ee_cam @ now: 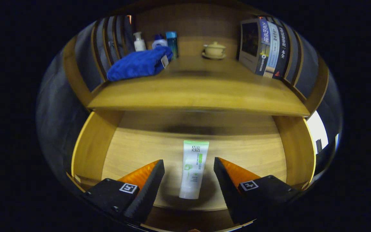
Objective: Pull open the drawer, take out the items inside it, and place them on the countertop above the cabinet.
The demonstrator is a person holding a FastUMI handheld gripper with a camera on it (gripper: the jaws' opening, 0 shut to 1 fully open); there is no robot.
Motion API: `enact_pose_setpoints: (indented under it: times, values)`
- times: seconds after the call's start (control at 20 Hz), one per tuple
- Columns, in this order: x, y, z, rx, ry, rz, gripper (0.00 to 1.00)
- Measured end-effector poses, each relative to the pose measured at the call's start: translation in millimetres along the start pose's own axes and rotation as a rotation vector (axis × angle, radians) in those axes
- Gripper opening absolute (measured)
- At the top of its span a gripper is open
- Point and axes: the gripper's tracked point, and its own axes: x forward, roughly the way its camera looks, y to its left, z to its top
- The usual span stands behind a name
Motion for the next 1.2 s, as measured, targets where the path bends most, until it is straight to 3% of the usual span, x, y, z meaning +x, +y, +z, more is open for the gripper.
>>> enact_pose_setpoints:
  times: [0.4,0.65,0.75,1.0,1.05,1.2]
  values:
    - [33.9,-12.0,-26.7,0.040,0.243,-0.042,0.97]
    - [28.9,-3.4,-28.2,0.058,0.283,-0.022,0.57]
    - [19.4,-1.2,-23.4,0.077,0.266,-0.013,0.52]
    - [-29.0,3.6,6.5,0.064,0.208,-0.003,0.52]
    - [-34.3,-0.5,-12.8,0.058,0.194,0.000,0.52]
    - [-61.9,0.6,22.4,0.027,0.153,-0.005,0.52]
